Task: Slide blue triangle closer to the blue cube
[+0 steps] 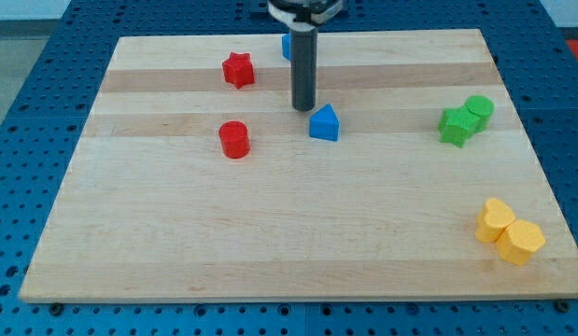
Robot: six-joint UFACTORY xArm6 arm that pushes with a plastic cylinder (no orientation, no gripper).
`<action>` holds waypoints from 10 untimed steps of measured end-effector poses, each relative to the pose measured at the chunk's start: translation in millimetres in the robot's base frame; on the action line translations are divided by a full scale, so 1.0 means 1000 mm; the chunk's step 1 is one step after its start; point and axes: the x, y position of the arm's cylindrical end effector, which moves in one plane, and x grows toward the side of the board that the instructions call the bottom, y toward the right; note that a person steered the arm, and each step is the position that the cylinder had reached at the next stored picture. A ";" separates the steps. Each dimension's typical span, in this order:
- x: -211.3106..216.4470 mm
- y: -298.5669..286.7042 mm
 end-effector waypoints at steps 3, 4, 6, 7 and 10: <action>0.071 -0.010; 0.071 0.008; 0.069 0.031; 0.060 0.044; 0.013 0.044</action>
